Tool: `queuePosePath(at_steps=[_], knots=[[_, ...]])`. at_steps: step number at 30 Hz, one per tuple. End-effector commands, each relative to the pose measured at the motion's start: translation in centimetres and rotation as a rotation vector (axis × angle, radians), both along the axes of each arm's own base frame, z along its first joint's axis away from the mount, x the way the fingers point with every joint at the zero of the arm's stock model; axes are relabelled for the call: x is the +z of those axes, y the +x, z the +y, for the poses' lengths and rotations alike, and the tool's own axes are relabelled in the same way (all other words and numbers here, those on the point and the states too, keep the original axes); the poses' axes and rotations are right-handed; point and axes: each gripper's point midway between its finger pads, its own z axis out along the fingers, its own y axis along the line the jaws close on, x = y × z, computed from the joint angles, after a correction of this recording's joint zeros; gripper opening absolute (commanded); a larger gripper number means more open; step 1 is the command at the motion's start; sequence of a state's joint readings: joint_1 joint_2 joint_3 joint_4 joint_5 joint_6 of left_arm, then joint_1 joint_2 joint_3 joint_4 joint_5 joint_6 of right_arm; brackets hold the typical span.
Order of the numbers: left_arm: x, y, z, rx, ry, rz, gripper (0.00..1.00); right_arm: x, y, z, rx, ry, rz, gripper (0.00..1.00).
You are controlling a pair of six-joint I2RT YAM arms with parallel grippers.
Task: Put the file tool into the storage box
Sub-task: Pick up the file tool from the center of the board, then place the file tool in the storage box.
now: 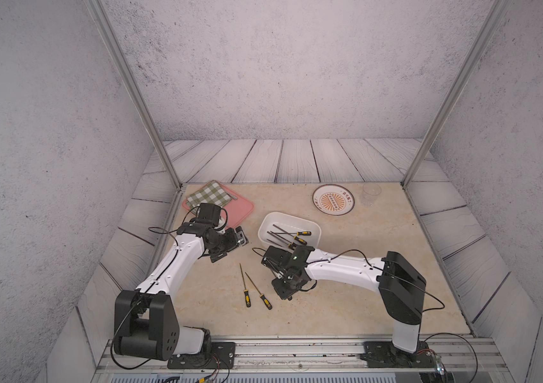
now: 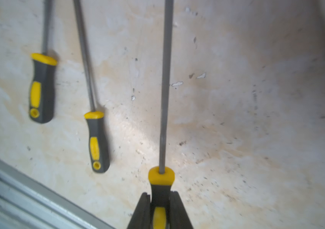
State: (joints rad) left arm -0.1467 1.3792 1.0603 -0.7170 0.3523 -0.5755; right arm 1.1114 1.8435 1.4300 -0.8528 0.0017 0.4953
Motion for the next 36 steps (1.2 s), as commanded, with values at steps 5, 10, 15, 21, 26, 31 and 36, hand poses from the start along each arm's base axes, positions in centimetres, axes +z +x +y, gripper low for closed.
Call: queuePosePath(at_steps=[5,10,15,21,26,31,36], knots=[[0.4,0.6,-0.3,-0.007,-0.015,-0.004,0.99,6.6,3.2,-3.2,0.117,-0.02,-0.163,0.13],[0.3,1.2,-0.7,-0.016,-0.038,0.001,0.99,8.9,8.5,-4.0,0.132,0.042,-0.219,0.13],[0.1,1.8,-1.3,-0.026,-0.06,0.02,0.99,8.2,13.8,-4.5,0.167,0.026,-0.233,0.11],[-0.6,2.6,-1.7,-0.034,-0.071,0.053,0.99,5.0,18.1,-3.6,0.266,-0.043,-0.244,0.1],[-0.8,3.0,-1.7,-0.042,-0.062,0.084,0.99,1.1,20.1,-3.4,0.335,-0.137,-0.234,0.08],[-1.1,3.5,-1.7,-0.04,-0.051,0.102,0.99,0.1,23.6,-4.1,0.295,-0.189,-0.309,0.08],[-2.1,4.3,-1.9,-0.028,-0.055,0.126,0.99,-1.2,25.4,-5.1,0.348,-0.248,-0.337,0.08]])
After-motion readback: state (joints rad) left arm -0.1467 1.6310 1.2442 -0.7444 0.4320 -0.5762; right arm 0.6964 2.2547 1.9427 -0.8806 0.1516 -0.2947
